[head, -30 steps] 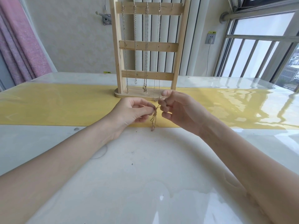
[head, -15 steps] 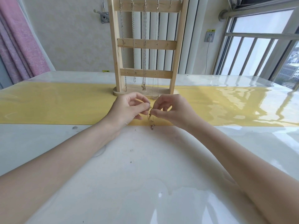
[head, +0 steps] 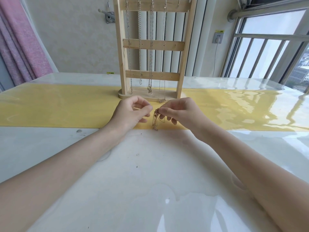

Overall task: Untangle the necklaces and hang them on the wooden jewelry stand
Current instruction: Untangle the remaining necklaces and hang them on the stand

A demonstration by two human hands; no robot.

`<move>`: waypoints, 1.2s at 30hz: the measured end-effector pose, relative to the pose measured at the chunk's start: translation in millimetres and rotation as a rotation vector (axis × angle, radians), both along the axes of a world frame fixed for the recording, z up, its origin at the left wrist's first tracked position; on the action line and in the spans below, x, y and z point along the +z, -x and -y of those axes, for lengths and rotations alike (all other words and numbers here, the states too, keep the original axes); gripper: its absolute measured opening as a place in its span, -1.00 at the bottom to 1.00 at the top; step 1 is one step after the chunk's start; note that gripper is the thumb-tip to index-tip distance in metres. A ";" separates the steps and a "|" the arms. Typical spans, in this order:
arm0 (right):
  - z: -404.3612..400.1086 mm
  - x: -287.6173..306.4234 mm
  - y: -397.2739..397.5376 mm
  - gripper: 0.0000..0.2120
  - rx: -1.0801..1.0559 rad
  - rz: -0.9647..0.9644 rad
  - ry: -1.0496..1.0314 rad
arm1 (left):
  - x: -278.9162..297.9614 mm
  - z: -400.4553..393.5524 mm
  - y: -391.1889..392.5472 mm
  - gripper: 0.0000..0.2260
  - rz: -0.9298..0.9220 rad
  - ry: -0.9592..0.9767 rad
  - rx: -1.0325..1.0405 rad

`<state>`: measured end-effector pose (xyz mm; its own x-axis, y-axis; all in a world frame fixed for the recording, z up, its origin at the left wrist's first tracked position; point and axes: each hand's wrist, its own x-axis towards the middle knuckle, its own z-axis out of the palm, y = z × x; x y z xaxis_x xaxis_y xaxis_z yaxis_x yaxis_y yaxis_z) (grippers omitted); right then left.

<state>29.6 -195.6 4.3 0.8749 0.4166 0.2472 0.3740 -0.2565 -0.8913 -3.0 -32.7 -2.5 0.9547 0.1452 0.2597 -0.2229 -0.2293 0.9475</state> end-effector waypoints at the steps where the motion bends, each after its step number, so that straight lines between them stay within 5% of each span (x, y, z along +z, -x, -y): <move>1: 0.2 0.8 0.4 -0.86 -0.005 -0.019 -0.010 | 1.4 0.9 0.9 -0.90 0.037 -0.040 -0.022; 8: 2.3 2.0 1.5 -0.78 0.045 -0.091 -0.022 | 2.0 2.0 0.6 -0.90 0.088 -0.235 -0.086; 22: 6.1 3.0 -2.6 -0.91 0.078 -0.237 -0.124 | 2.6 3.8 0.2 -0.87 0.044 -0.198 -0.190; 36: 4.5 2.7 -2.6 -0.83 0.079 -0.349 -0.193 | 5.5 3.9 0.1 -0.89 0.094 -0.215 -0.145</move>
<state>32.2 -200.1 7.0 0.8872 0.4610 0.0209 0.0519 -0.0547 -0.9972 -3.1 -36.6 3.0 0.9316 -0.0597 0.3586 -0.3532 -0.3822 0.8539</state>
